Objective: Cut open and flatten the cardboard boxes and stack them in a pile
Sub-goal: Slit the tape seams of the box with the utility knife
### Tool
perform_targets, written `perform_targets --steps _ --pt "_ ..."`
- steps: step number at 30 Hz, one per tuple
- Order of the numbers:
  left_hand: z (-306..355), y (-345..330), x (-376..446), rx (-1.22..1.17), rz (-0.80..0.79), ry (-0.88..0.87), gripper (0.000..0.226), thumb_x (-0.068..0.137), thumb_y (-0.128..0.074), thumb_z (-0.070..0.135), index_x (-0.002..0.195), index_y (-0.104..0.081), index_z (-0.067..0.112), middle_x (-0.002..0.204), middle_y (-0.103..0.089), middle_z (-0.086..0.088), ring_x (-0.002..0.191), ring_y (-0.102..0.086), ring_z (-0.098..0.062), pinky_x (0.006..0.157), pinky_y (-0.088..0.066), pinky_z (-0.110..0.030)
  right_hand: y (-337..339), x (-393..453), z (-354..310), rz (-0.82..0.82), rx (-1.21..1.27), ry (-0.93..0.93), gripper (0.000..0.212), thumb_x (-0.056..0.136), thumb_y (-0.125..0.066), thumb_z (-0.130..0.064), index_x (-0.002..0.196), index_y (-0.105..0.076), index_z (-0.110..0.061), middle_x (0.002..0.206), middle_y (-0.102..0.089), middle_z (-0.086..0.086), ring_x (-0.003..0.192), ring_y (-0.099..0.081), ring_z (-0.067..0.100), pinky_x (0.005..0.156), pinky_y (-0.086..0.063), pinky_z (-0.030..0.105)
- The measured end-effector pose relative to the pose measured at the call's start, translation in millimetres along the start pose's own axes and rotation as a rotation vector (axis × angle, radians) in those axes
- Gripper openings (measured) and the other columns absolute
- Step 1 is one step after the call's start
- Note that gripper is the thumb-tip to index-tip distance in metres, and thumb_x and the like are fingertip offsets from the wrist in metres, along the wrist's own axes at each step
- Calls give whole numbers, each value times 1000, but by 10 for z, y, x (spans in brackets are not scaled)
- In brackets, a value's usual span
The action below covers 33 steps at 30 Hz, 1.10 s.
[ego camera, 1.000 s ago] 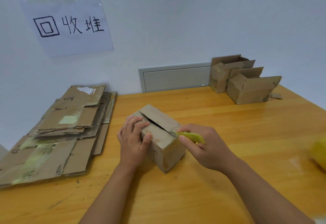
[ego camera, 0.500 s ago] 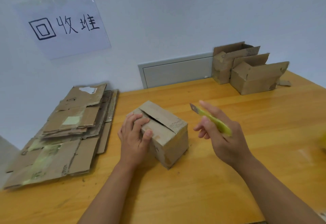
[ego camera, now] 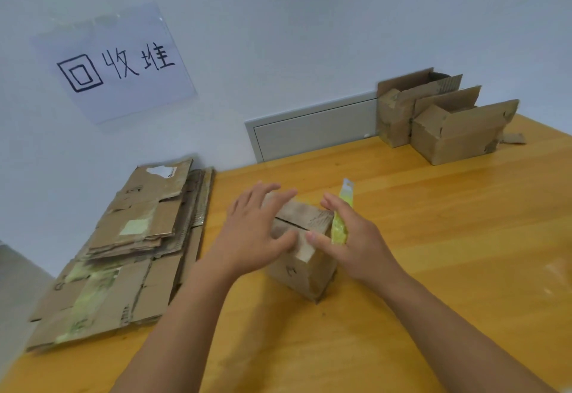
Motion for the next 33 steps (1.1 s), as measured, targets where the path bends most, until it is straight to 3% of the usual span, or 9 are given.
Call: perform_targets --steps 4,7,10,14,17,21,26,30,33 --pt "174 -179 214 -174 -299 -42 74 76 -37 65 147 -34 45 157 -29 15 149 -13 -12 121 -13 -44 80 142 -19 -130 20 32 88 83 -72 -48 155 -24 -31 143 -40 -25 137 -37 -3 112 -33 25" --pt "144 -160 237 -140 -353 0 71 75 -40 59 144 -39 46 151 -34 15 142 -24 -13 118 -20 -44 132 171 18 -127 50 64 89 79 -66 -56 154 -23 -34 145 -43 -24 129 -47 -6 107 -41 24" --pt "50 -106 222 -53 -350 25 59 82 -44 62 139 -41 49 141 -42 14 130 -31 -16 108 -25 -38 246 152 133 88 250 26 75 83 -61 -52 150 -32 -34 129 -61 -18 110 -61 -3 96 -51 26" --pt "48 -105 127 -64 -276 57 65 76 -36 70 135 -47 43 129 -46 13 121 -38 -13 105 -27 -36 298 151 292 281 509 -22 51 97 -38 -56 145 -36 -38 88 -75 1 79 -71 17 72 -54 25" --pt "176 -159 127 -111 -217 50 61 80 -38 52 137 -47 31 132 -45 12 122 -40 -10 104 -30 -30 213 151 301 236 598 -50 42 97 -31 -50 139 -38 -45 73 -70 7 68 -65 19 65 -51 26" --pt "249 -249 84 -182 -179 71 65 81 -37 44 144 -40 30 140 -46 13 125 -39 -7 98 -28 -24 171 92 269 201 687 -102 31 104 -36 -34 129 -49 -23 71 -67 7 65 -61 20 60 -47 28" --pt "153 -238 43 -303 -200 61 58 86 -43 44 144 -42 35 140 -46 18 129 -38 -6 111 -32 -36 253 44 267 186 897 -185 14 103 -43 -12 105 -56 -8 65 -64 12 58 -57 25 54 -44 28" --pt "134 -218 13 -341 -164 29 47 91 -49 42 139 -45 39 138 -44 24 134 -37 -4 112 -29 -31 287 65 294 182 1118 -286 13 83 -62 -18 83 -63 -5 54 -48 6 50 -42 17 50 -38 24" --pt "123 -219 -4 -347 -124 30 42 98 -52 34 140 -49 34 137 -43 26 135 -36 -2 113 -29 -30 280 84 324 175 1169 -319 12 84 -61 -15 77 -64 -6 49 -37 3 46 -32 14 45 -32 22"
Point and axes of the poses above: each hand's wrist, its own x-axis towards the middle knuckle, its own y-axis out of the back of the hand, z = x × y, the point moved 6 cm from there along x, towards the middle knuckle
